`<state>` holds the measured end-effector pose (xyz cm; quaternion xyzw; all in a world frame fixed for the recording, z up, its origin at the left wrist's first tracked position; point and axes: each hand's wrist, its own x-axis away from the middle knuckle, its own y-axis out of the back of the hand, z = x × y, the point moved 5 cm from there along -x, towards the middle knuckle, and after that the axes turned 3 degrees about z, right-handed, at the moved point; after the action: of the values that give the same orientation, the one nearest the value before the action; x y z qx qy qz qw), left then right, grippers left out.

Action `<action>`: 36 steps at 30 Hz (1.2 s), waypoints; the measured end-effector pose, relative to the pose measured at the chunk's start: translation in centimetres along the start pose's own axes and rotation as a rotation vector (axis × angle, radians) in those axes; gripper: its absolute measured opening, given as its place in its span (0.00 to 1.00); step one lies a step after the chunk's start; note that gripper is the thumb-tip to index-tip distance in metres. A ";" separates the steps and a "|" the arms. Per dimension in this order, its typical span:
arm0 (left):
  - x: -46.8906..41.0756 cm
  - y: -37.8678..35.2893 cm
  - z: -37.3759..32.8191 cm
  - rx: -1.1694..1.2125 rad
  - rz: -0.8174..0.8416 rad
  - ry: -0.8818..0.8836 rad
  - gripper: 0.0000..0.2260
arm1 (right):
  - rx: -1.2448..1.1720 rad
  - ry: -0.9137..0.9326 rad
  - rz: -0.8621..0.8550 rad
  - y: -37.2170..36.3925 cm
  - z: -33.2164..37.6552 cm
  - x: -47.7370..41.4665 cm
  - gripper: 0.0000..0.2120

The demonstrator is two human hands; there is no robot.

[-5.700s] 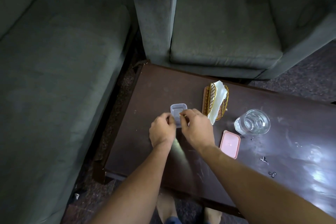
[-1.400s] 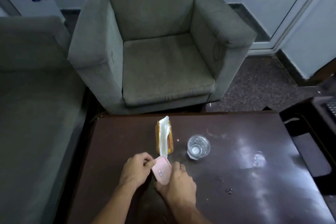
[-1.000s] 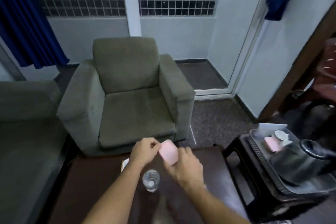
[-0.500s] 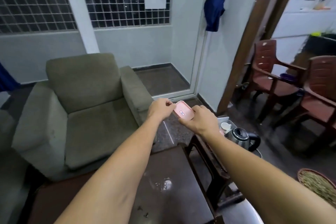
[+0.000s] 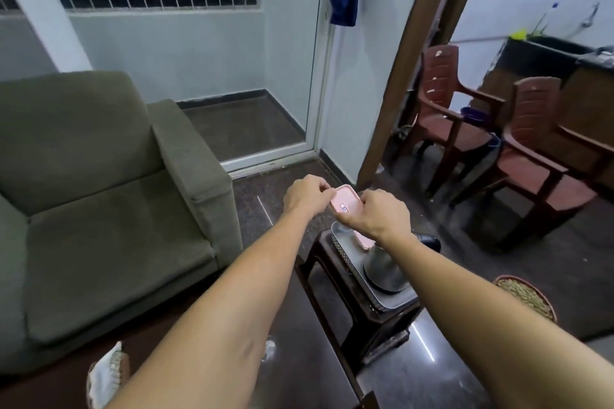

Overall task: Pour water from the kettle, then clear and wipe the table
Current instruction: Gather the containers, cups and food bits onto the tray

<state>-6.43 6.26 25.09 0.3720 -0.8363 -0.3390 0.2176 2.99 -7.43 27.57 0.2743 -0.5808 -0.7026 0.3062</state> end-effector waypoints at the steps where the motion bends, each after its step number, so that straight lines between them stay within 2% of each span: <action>1: -1.0 -1.2 0.2 0.003 0.011 0.004 0.08 | 0.020 -0.010 0.013 -0.9 -0.7 -1.0 0.33; 6: -6.4 -7.2 1.8 -0.011 0.061 0.032 0.07 | 0.115 -0.043 0.082 -7.0 -3.9 -6.3 0.29; 12: -11.9 -15.7 5.8 -0.027 0.140 0.146 0.09 | 0.224 -0.033 0.157 -16.7 -7.4 -11.4 0.28; 15: -13.9 -19.8 7.2 -0.059 0.173 0.189 0.09 | 0.331 -0.031 0.212 -20.9 -9.3 -13.2 0.30; 19: -16.1 -24.6 8.3 -0.131 0.230 0.215 0.10 | 0.341 -0.042 0.291 -25.1 -11.3 -14.8 0.26; 28: -20.4 -29.5 11.1 -0.301 0.271 0.202 0.13 | 0.384 0.042 0.420 -30.2 -11.8 -17.4 0.16; 33: -21.4 -31.3 11.3 -0.408 0.295 0.135 0.12 | 0.446 0.099 0.528 -31.6 -11.3 -18.3 0.06; 36: -21.9 -31.8 11.4 -0.463 0.289 0.103 0.12 | 0.406 0.110 0.553 -32.2 -11.2 -18.7 0.06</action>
<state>15.36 12.06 -8.25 0.2058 -0.7689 -0.4671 0.3850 20.07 3.76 -5.56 0.1995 -0.7438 -0.4472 0.4549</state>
